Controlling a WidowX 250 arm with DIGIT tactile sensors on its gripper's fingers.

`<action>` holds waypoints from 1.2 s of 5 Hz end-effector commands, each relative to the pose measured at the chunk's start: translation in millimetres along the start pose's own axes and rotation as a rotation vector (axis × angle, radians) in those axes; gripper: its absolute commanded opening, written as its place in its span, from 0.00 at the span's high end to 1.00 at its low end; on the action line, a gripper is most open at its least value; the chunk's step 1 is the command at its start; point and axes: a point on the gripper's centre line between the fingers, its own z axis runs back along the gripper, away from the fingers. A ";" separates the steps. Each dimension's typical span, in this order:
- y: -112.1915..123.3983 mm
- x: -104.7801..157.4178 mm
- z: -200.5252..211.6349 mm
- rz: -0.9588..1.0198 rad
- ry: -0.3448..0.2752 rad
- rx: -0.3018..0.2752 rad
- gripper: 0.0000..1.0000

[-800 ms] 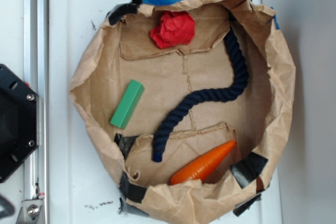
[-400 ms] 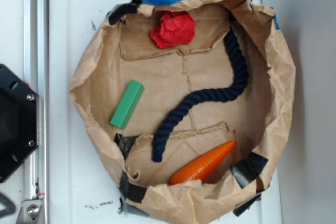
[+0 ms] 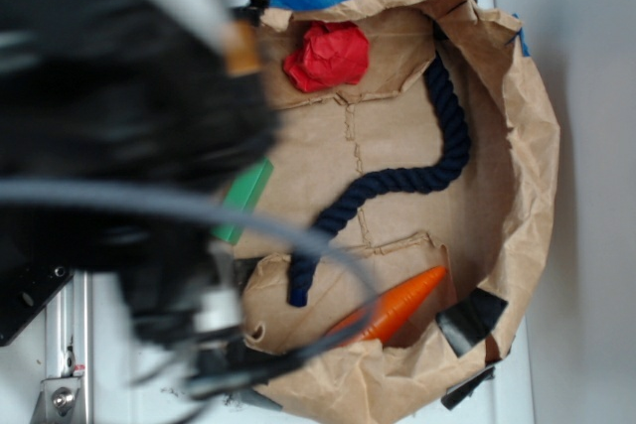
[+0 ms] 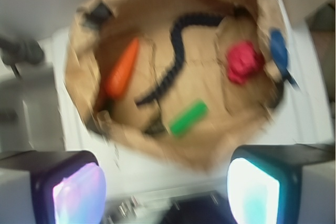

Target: Grab the blue rope.

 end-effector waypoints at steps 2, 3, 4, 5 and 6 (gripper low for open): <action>19.7 64.8 -54.4 0.120 -0.021 -0.076 0.00; 19.7 64.8 -54.4 0.120 -0.021 -0.076 0.00; 19.7 64.8 -54.4 0.120 -0.021 -0.076 0.00; 19.7 64.8 -54.4 0.120 -0.021 -0.076 0.00; 11.7 60.2 -85.3 0.099 -0.027 -0.068 0.00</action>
